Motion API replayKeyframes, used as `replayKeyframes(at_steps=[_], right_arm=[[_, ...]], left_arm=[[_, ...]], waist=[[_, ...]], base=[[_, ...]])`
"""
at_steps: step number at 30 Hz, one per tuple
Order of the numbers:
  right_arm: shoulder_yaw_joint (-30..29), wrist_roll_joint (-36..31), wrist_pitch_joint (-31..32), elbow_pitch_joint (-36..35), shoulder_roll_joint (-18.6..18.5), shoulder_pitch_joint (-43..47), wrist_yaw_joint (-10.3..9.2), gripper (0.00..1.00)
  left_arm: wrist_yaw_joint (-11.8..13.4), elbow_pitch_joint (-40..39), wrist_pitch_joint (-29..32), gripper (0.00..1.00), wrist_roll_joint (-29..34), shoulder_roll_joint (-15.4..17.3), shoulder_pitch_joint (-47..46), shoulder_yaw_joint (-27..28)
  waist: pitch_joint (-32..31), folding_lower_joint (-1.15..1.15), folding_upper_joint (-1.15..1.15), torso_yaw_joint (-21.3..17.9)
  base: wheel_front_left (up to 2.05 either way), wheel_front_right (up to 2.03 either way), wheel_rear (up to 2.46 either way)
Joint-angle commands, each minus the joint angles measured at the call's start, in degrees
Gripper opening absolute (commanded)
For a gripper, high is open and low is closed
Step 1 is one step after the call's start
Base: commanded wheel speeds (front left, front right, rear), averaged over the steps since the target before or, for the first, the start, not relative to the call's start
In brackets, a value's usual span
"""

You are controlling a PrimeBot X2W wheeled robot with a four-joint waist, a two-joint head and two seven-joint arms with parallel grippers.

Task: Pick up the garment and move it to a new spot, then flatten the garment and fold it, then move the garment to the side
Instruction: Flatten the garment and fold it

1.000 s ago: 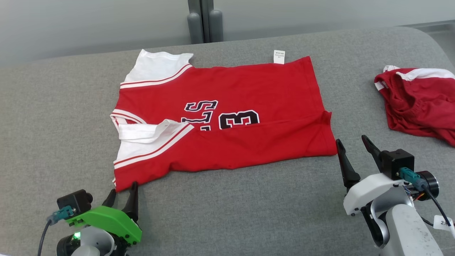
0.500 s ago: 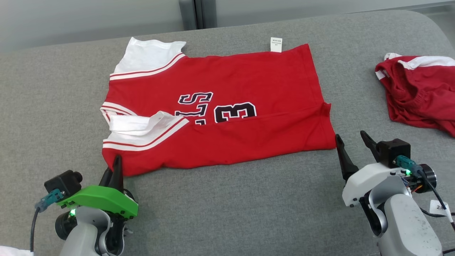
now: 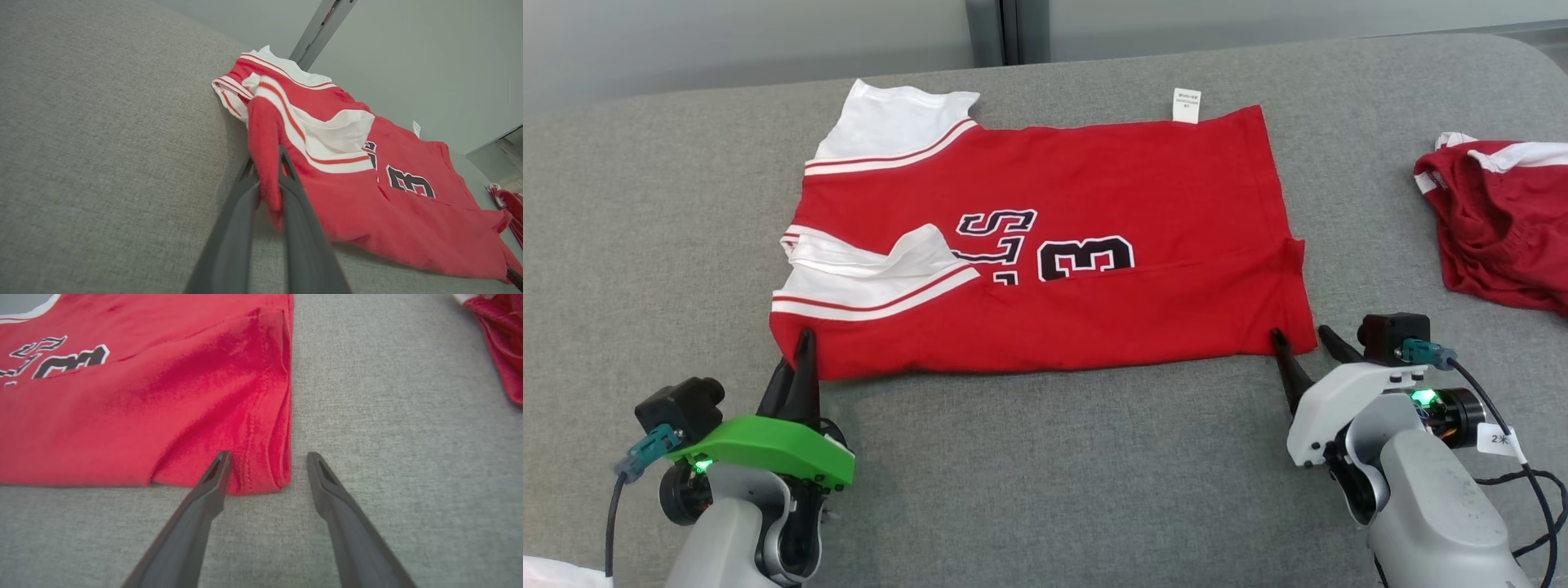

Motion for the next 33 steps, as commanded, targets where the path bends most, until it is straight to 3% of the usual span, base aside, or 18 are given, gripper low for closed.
replayKeyframes(at_steps=[1, 8, 13, 20, 24, 33], right_arm=[[0.24, 0.53, -0.68, 1.12, -0.19, -0.91, -0.10, 0.00], [0.37, 3.29, -3.34, 3.51, -0.22, -5.07, -0.10, 0.00], [-0.95, 3.43, -1.81, 1.16, -0.24, -4.28, -0.10, 0.00], [-2.28, 3.58, 2.29, -8.68, -0.24, 4.53, -0.10, 0.00], [-2.29, 4.34, 4.22, -16.11, -0.25, 11.93, -0.10, 0.00], [-1.66, 6.96, 7.66, -26.89, -0.23, 24.23, -0.10, 0.00]], left_arm=[[-0.18, -0.56, -0.55, 0.00, 0.38, 0.71, -0.13, -0.06], [0.91, -4.23, 0.44, 0.00, 1.79, 3.19, 0.23, -0.22], [3.76, -10.66, 4.26, 0.00, 2.83, 5.72, 2.14, -0.43], [8.56, -23.84, 12.49, 0.00, 3.38, 8.78, 10.35, -2.09], [11.06, -28.86, 14.10, 0.00, 2.07, 8.82, 17.01, -1.82], [13.05, -29.40, 13.04, 0.00, -0.28, 6.78, 27.30, -1.93]], waist=[[-0.30, 0.00, 0.00, 0.12], [-2.37, 0.00, 0.00, -0.33], [-4.27, 0.00, 0.00, -0.89], [-6.26, 0.00, 0.00, -1.44], [-6.87, 0.00, 0.00, -1.84], [-7.40, 0.00, 0.00, -2.30]], base=[[0.00, 0.00, 0.00], [0.00, 0.00, 0.00], [0.00, 0.00, 0.00], [0.00, 0.00, 0.00], [0.00, 0.00, 0.00], [0.00, 0.00, 0.00]])
